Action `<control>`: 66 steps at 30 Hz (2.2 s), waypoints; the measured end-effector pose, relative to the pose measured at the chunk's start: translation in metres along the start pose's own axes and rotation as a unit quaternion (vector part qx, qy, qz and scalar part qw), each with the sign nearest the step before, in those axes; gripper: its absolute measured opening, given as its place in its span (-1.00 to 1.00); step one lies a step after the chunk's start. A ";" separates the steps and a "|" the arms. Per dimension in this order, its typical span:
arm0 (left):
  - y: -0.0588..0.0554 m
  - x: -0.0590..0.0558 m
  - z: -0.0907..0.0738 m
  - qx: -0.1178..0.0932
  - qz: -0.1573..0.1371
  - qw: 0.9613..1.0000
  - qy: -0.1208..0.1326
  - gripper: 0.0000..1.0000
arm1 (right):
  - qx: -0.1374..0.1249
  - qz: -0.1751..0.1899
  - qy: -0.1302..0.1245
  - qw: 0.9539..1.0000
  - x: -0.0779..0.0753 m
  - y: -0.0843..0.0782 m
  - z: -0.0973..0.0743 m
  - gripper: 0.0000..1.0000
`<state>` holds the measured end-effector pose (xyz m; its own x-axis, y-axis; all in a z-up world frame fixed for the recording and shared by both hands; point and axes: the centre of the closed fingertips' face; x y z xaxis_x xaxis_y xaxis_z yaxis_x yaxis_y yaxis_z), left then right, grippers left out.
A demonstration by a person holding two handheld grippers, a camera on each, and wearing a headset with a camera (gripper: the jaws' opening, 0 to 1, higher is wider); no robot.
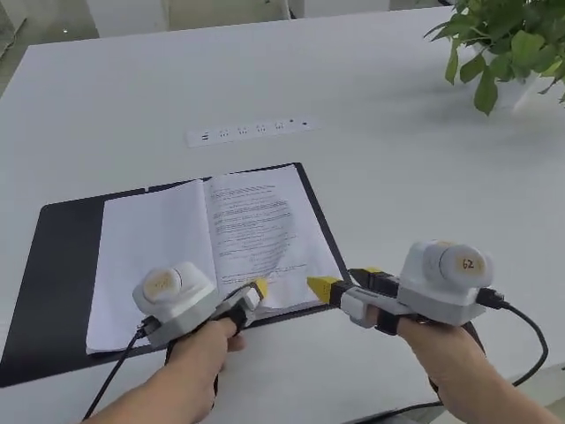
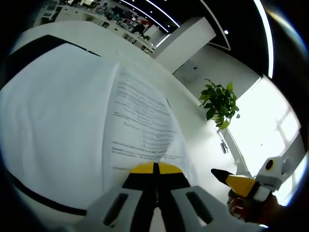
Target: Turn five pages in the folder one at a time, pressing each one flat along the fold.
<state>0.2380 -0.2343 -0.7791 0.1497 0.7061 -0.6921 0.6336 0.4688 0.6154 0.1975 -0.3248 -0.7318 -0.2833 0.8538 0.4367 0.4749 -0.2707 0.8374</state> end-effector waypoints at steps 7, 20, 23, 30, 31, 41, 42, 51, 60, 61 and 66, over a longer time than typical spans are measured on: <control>0.002 0.000 -0.001 -0.005 -0.017 1.000 -0.001 -1.00 | 0.010 0.015 0.010 1.000 -0.001 -0.007 0.010 -0.12; 0.001 0.002 0.000 -0.006 -0.016 1.000 0.006 -1.00 | 0.035 0.069 -0.009 0.997 -0.013 -0.024 0.021 -0.19; 0.001 0.002 0.000 -0.006 -0.015 1.000 0.007 -1.00 | 0.037 0.071 -0.018 0.997 -0.019 -0.025 0.020 -0.31; 0.002 0.002 0.000 -0.009 -0.022 1.000 0.007 -1.00 | 0.030 0.088 -0.022 0.995 -0.021 -0.025 0.019 -0.34; 0.003 0.002 -0.001 -0.011 -0.024 1.000 0.007 -1.00 | 0.030 0.090 -0.021 0.995 -0.021 -0.025 0.019 -0.33; 0.006 0.000 -0.002 -0.013 -0.027 1.000 0.002 -1.00 | 0.022 0.133 -0.014 0.991 -0.022 -0.022 0.017 -0.35; 0.006 -0.001 -0.002 -0.013 -0.028 1.000 0.001 -1.00 | 0.021 0.143 -0.013 0.989 -0.023 -0.022 0.018 -0.37; 0.008 -0.004 -0.005 -0.015 -0.034 0.999 -0.009 -1.00 | 0.013 0.168 -0.010 0.986 -0.027 -0.021 0.018 -0.44; 0.011 -0.007 -0.007 -0.018 -0.042 0.999 -0.017 -1.00 | 0.006 0.169 0.002 0.986 -0.023 -0.017 0.023 -0.36; 0.011 -0.008 -0.007 -0.018 -0.042 0.999 -0.017 -1.00 | 0.006 0.175 0.002 0.985 -0.024 -0.017 0.023 -0.39; 0.013 -0.009 -0.009 -0.018 -0.040 0.999 -0.018 -1.00 | 0.010 0.236 0.013 0.972 -0.022 -0.019 0.024 -0.54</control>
<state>0.2384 -0.2299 -0.7618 0.1275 0.6458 -0.7528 0.6166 0.5429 0.5702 0.2146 -0.3274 -0.7656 -0.0506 0.6258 0.7783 0.5725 -0.6204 0.5360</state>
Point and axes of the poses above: the centre of the closed fingertips' face, and the gripper's own axes: z roughly forward along the fingers, x roughly to its left, y roughly out of its top, and after that the axes turned 8 degrees about -x, right-handed
